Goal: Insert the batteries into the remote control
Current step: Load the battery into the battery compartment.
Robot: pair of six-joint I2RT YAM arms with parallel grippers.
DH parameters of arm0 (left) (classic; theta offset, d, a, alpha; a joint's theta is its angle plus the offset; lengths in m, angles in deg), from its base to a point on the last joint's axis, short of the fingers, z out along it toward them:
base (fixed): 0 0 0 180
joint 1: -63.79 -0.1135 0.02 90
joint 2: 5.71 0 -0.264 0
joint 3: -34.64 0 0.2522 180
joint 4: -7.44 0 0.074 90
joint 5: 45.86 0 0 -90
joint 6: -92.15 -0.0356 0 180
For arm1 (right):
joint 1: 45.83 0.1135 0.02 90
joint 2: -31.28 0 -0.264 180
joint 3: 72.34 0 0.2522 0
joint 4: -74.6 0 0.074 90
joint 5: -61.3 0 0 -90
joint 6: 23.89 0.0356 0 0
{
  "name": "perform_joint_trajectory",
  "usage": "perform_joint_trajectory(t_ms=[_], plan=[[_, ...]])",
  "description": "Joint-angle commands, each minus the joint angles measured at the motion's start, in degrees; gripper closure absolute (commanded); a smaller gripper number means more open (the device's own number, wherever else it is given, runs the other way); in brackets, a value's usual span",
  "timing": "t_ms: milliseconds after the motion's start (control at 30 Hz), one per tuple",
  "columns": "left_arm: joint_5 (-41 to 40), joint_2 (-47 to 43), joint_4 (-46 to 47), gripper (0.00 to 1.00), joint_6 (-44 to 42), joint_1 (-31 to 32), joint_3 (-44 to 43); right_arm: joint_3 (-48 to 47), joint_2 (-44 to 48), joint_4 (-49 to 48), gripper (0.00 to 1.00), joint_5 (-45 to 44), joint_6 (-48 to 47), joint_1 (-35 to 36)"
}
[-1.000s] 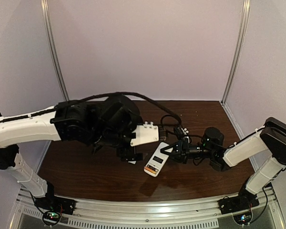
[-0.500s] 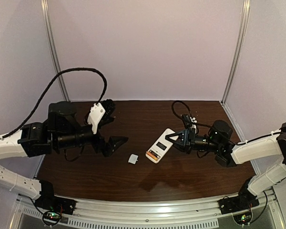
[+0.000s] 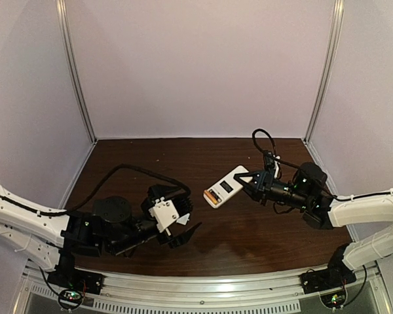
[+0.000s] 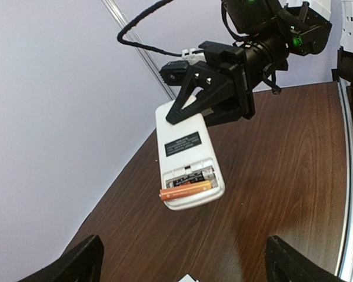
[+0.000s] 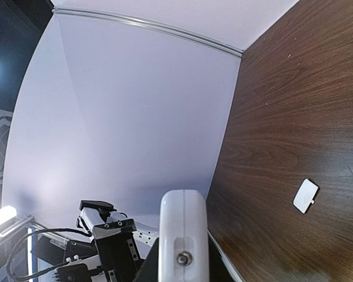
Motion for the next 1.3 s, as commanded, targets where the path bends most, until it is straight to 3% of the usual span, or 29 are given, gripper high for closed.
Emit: perform_joint_trajectory(t_ms=[0,667,1267], plan=[[-1.0,3.0,10.6,0.03,-5.1,0.0,-1.6,-1.6,1.7,3.4,1.0,-4.8,-0.1,1.3],[10.2,10.8,3.8,0.26,3.1,-5.9,-8.3,-2.6,3.1,4.9,1.0,-5.6,2.1,3.1],[8.3,12.3,2.3,0.28,1.9,-6.8,-9.1,-2.2,2.6,3.1,1.0,-4.9,3.3,3.3]])
